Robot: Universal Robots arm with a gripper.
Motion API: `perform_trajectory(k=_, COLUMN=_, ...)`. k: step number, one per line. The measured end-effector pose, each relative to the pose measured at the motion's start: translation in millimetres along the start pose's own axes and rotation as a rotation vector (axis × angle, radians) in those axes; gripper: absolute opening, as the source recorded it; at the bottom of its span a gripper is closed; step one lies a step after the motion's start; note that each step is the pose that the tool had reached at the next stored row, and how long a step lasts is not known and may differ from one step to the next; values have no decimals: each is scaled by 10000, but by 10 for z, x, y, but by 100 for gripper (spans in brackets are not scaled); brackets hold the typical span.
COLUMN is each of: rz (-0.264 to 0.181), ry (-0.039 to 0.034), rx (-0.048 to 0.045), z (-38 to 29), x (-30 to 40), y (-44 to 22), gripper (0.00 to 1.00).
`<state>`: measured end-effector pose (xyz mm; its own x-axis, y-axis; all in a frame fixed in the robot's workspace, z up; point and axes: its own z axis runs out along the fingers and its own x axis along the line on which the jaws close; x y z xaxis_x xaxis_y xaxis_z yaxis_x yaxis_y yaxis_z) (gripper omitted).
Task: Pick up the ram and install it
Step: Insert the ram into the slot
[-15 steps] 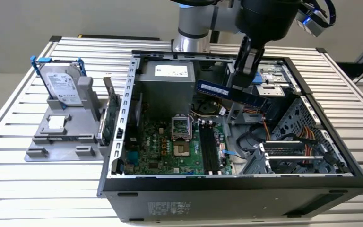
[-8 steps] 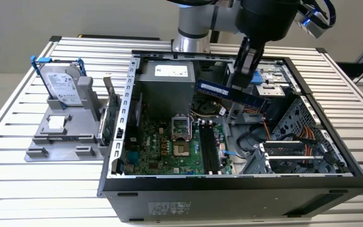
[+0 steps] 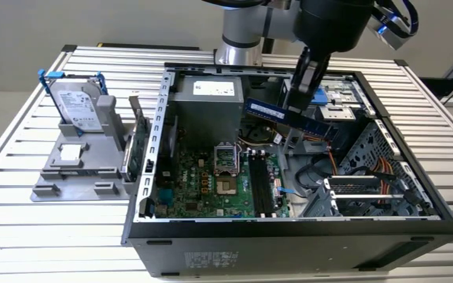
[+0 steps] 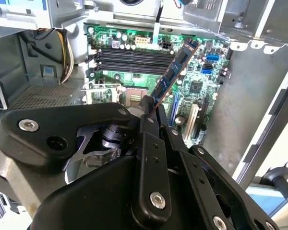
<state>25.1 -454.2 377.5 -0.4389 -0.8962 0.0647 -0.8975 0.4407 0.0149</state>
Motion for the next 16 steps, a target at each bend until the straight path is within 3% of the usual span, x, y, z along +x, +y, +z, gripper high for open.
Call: perform_trajectory(k=16, rz=614, ry=-8, rx=-40, z=13, x=-1, y=0, gripper=0)
